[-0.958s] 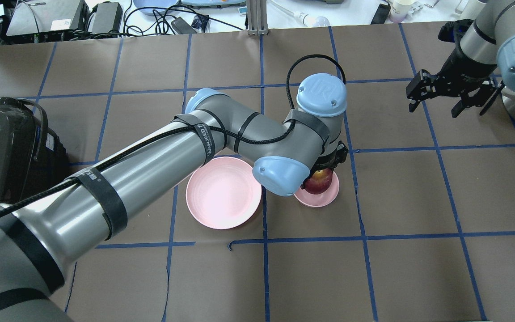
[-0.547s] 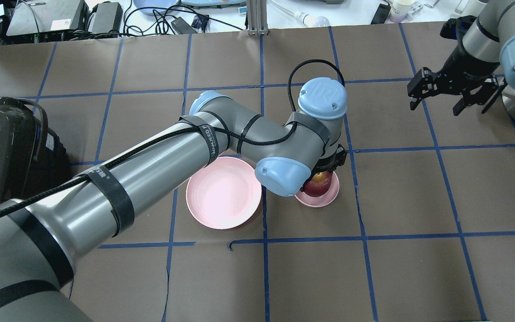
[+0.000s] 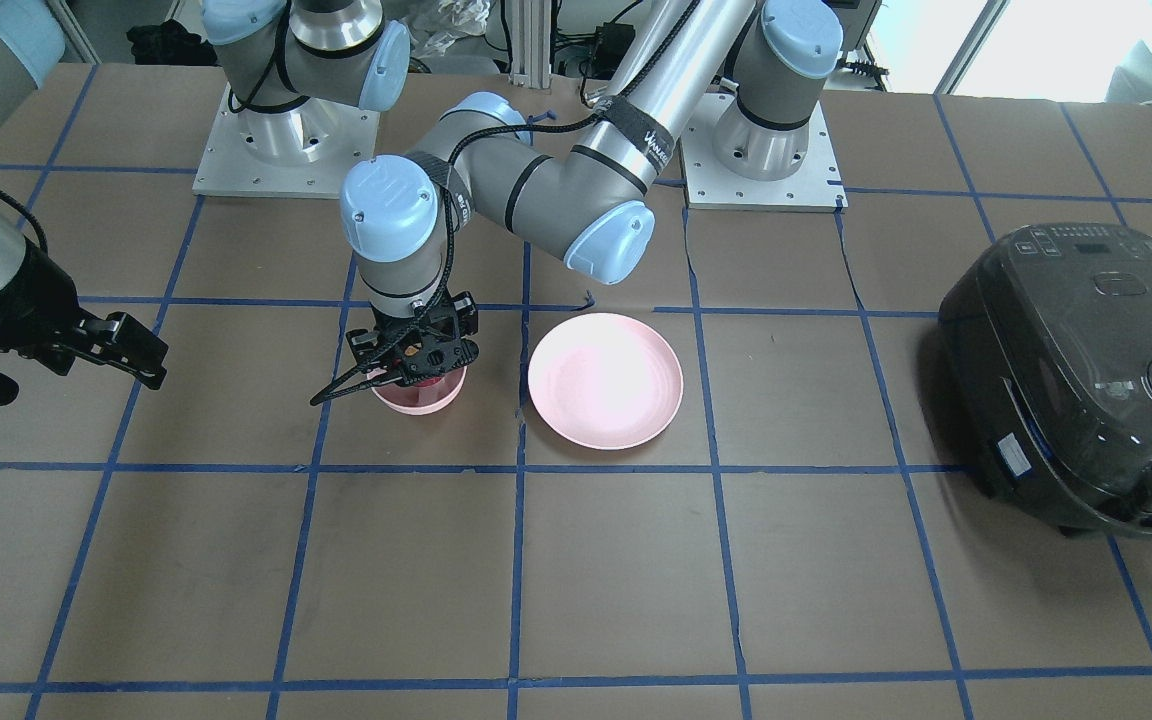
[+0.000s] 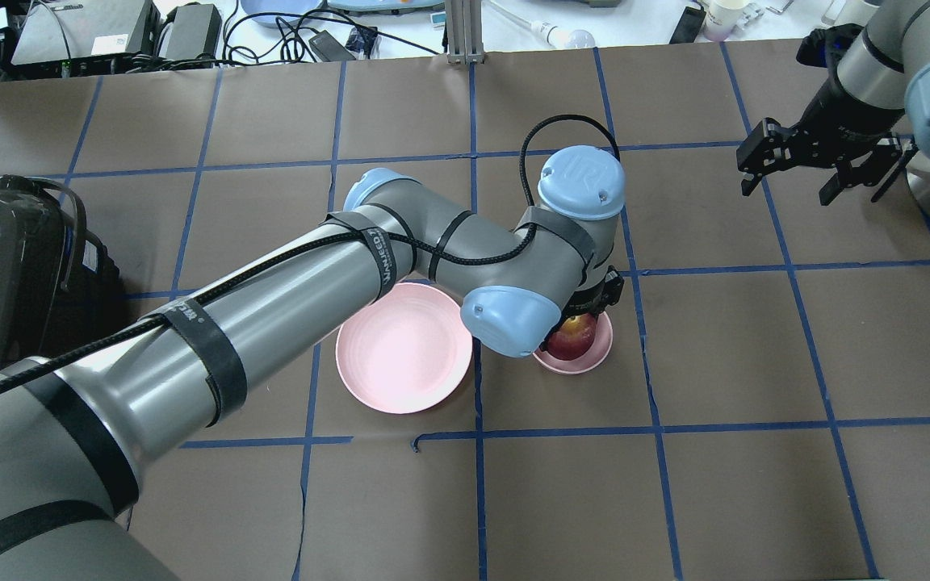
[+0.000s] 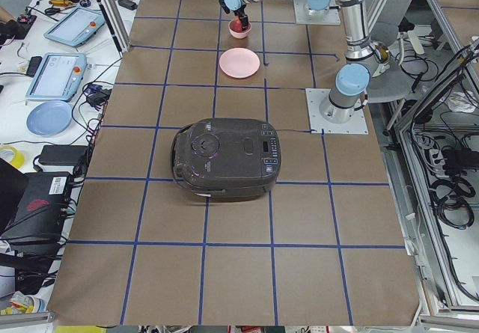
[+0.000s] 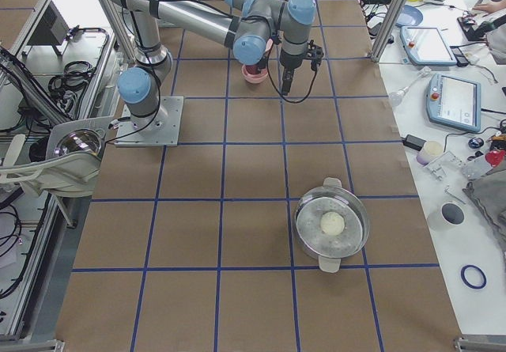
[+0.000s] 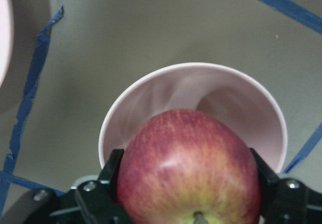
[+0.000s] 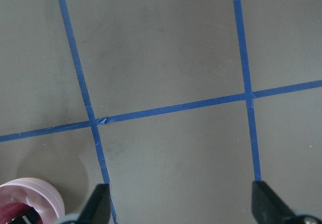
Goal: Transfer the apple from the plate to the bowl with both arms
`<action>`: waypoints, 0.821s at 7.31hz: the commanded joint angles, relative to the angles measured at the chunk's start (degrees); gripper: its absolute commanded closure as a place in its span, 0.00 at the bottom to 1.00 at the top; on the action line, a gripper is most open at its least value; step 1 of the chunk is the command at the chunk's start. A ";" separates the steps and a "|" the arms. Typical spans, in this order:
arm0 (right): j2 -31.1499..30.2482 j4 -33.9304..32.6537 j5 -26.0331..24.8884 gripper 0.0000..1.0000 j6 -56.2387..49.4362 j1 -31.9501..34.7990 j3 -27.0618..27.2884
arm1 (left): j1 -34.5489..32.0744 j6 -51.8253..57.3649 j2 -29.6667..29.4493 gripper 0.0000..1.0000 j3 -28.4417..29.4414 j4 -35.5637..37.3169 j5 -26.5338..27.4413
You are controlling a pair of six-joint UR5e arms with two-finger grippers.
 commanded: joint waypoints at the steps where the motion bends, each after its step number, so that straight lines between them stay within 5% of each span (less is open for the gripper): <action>1: -0.18 0.06 -0.12 0.00 0.00 0.00 -0.90 | 0.09 0.51 1.71 0.00 0.20 -0.37 -0.07; 3: -2.02 0.06 -0.12 0.00 0.00 0.18 -0.91 | 1.83 7.50 6.27 0.00 0.47 -2.55 0.28; 6: -11.31 1.98 0.93 0.00 0.17 1.57 -0.65 | 7.72 23.31 18.91 0.00 1.08 -15.88 -0.95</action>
